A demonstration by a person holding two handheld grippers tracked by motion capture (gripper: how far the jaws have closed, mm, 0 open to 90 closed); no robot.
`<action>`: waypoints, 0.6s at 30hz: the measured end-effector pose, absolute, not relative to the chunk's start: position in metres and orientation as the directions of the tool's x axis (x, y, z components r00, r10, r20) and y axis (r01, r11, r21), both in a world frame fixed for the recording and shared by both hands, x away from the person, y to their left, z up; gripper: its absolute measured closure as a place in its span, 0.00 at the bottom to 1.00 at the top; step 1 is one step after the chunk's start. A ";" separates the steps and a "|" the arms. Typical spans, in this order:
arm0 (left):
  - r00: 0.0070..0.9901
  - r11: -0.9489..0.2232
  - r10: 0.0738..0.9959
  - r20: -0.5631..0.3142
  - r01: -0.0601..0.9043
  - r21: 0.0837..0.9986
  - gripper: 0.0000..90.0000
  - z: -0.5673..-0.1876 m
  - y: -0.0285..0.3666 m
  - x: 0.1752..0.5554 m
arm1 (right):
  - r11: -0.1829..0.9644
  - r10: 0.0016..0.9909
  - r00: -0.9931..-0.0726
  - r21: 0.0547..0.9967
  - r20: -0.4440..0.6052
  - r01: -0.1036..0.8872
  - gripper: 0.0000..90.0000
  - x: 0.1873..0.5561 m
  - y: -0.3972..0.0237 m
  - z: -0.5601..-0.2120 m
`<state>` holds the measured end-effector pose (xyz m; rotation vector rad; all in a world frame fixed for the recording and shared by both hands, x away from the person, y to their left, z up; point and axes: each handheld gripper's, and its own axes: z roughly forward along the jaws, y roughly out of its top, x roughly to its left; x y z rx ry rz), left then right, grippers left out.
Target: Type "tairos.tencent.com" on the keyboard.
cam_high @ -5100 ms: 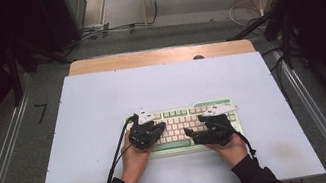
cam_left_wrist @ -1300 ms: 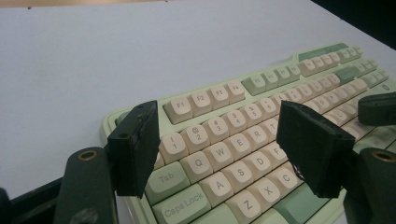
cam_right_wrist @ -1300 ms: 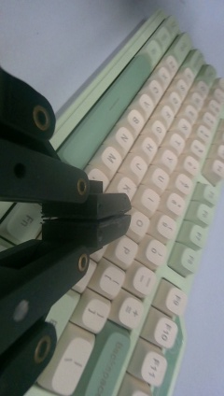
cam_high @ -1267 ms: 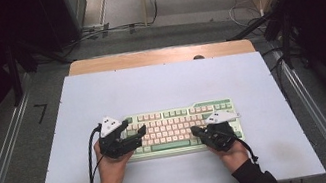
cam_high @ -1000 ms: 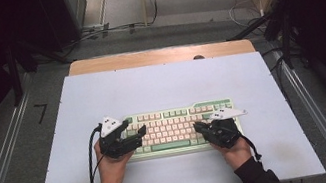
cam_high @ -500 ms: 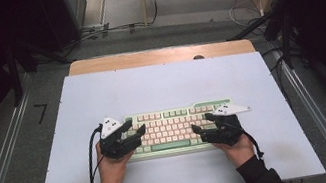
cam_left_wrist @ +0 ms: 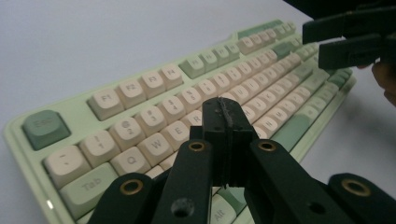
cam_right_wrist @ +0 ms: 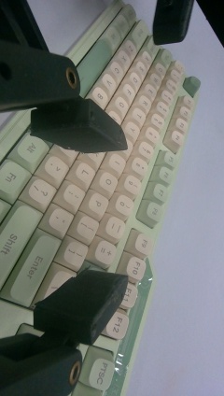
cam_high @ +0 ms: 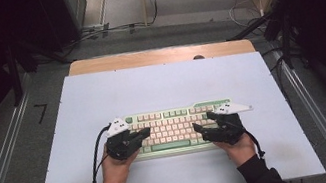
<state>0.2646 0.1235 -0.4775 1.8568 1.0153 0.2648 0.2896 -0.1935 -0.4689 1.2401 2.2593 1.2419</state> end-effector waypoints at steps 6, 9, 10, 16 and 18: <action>0.658 -0.253 0.727 -0.198 0.524 0.814 1.00 -0.480 0.112 0.263 | 0.262 0.791 -0.592 0.791 0.153 0.553 0.31 0.290 -0.194 -0.469; 0.659 -0.270 0.729 -0.187 0.527 0.806 1.00 -0.483 0.109 0.264 | 0.266 0.790 -0.594 0.788 0.152 0.555 0.31 0.290 -0.193 -0.470; 0.656 -0.272 0.731 -0.186 0.531 0.802 1.00 -0.484 0.108 0.264 | 0.266 0.790 -0.594 0.786 0.154 0.558 0.31 0.290 -0.193 -0.470; 0.655 -0.293 0.733 -0.183 0.546 0.785 1.00 -0.487 0.105 0.266 | 0.271 0.789 -0.595 0.783 0.153 0.560 0.31 0.291 -0.192 -0.471; 0.656 -0.298 0.733 -0.182 0.549 0.781 1.00 -0.488 0.104 0.267 | 0.273 0.789 -0.596 0.782 0.152 0.560 0.31 0.291 -0.192 -0.471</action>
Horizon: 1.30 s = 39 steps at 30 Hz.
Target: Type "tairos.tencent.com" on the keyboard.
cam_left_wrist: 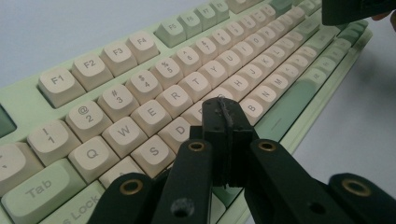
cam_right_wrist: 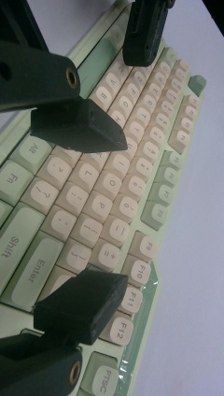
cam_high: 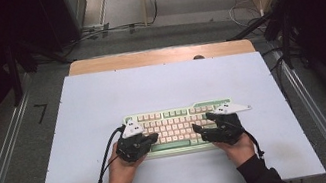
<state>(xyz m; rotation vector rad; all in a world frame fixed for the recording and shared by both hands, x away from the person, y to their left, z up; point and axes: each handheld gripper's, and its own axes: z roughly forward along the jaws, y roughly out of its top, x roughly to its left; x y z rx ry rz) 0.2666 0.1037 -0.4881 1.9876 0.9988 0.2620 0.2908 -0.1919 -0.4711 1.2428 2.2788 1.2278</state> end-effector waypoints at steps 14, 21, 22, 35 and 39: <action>0.656 -0.324 0.737 -0.164 0.556 0.766 1.00 -0.491 0.099 0.268 | 0.273 0.790 -0.595 0.782 0.150 0.560 0.32 0.291 -0.192 -0.471; 0.644 -0.278 0.746 -0.171 0.534 0.799 0.97 -0.484 0.101 0.264 | 0.277 0.789 -0.597 0.782 0.147 0.559 0.32 0.290 -0.191 -0.471; 0.638 -0.262 0.752 -0.166 0.520 0.813 0.90 -0.482 0.103 0.263 | 0.276 0.789 -0.596 0.782 0.147 0.558 0.32 0.290 -0.192 -0.471; 0.457 -0.081 0.871 -0.181 0.497 0.864 0.38 -0.474 0.133 0.267 | 0.272 0.792 -0.592 0.784 0.147 0.558 0.35 0.291 -0.192 -0.470; 0.426 -0.063 0.887 -0.179 0.494 0.867 0.38 -0.474 0.138 0.268 | 0.271 0.789 -0.596 0.786 0.148 0.555 0.45 0.293 -0.190 -0.469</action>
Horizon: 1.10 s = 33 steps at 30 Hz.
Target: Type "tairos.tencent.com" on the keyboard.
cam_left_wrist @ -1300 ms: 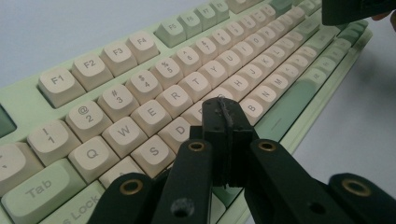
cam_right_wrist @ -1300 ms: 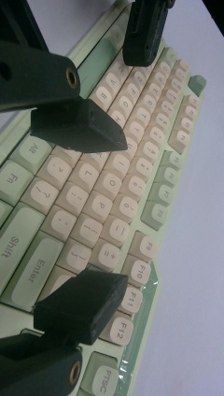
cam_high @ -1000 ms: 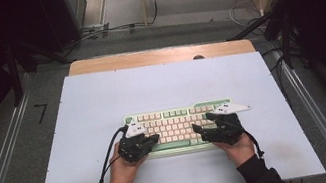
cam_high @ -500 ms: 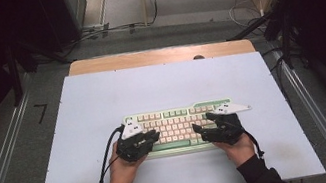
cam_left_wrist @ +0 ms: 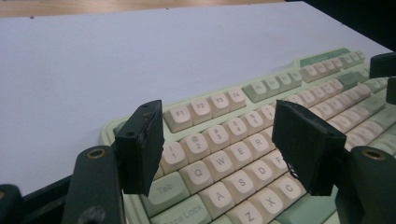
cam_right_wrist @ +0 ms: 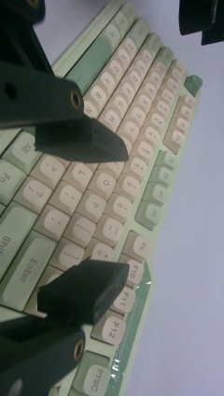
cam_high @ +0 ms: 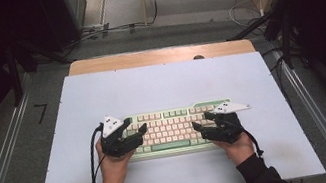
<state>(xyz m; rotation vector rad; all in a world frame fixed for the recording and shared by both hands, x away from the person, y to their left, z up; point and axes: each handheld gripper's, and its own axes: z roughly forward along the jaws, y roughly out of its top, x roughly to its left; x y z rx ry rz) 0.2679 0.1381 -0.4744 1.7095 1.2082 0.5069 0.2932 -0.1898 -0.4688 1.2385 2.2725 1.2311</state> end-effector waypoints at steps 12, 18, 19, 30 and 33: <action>0.413 -0.057 0.893 -0.179 0.498 0.865 0.39 -0.476 0.140 0.268 | 0.283 0.782 -0.609 0.795 0.132 0.536 0.97 0.304 -0.180 -0.468; 0.413 -0.054 0.892 -0.182 0.498 0.865 0.39 -0.476 0.140 0.268 | 0.307 0.772 -0.624 0.791 0.118 0.530 0.97 0.308 -0.170 -0.468; 0.413 -0.054 0.892 -0.183 0.499 0.865 0.39 -0.476 0.140 0.268 | 0.310 0.772 -0.625 0.789 0.116 0.530 0.97 0.308 -0.169 -0.469; 0.416 -0.055 0.890 -0.185 0.502 0.863 0.39 -0.477 0.140 0.269 | 0.373 0.757 -0.646 0.749 0.096 0.548 0.97 0.312 -0.153 -0.481; 0.419 -0.058 0.889 -0.186 0.504 0.862 0.39 -0.477 0.140 0.269 | 0.380 0.757 -0.647 0.743 0.093 0.550 0.97 0.312 -0.152 -0.482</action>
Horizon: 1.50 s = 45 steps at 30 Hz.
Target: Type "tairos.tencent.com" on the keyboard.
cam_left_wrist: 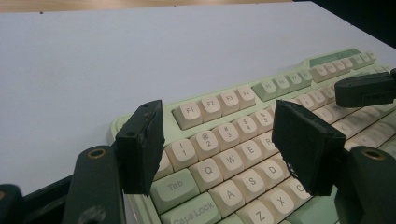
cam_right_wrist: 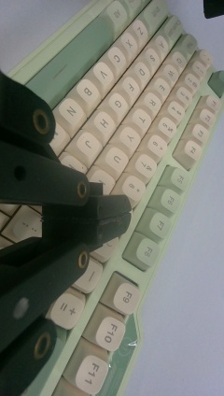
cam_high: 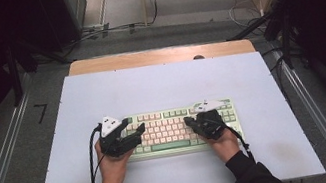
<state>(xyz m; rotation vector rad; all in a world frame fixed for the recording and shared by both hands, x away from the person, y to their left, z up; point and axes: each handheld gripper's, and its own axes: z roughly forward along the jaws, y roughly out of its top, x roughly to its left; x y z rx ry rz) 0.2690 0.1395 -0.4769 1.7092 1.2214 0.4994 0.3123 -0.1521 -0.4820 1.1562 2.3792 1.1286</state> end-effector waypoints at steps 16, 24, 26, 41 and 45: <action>0.423 -0.059 0.886 -0.190 0.508 0.859 0.39 -0.478 0.139 0.269 | 0.386 0.759 -0.644 0.730 0.096 0.564 0.97 0.314 -0.151 -0.485; 0.423 -0.055 0.885 -0.193 0.508 0.860 0.39 -0.477 0.140 0.269 | 0.324 0.751 -0.639 0.751 0.165 0.575 0.74 0.313 -0.157 -0.473; 0.422 -0.055 0.886 -0.193 0.509 0.859 0.39 -0.477 0.140 0.269 | 0.315 0.750 -0.641 0.764 0.164 0.564 0.59 0.311 -0.160 -0.468; 0.422 -0.056 0.886 -0.193 0.510 0.858 0.38 -0.478 0.141 0.269 | 0.350 0.737 -0.659 0.751 0.148 0.560 0.24 0.301 -0.170 -0.460; 0.420 -0.054 0.886 -0.195 0.512 0.857 0.38 -0.478 0.141 0.270 | 0.355 0.725 -0.674 0.760 0.144 0.544 0.35 0.294 -0.167 -0.459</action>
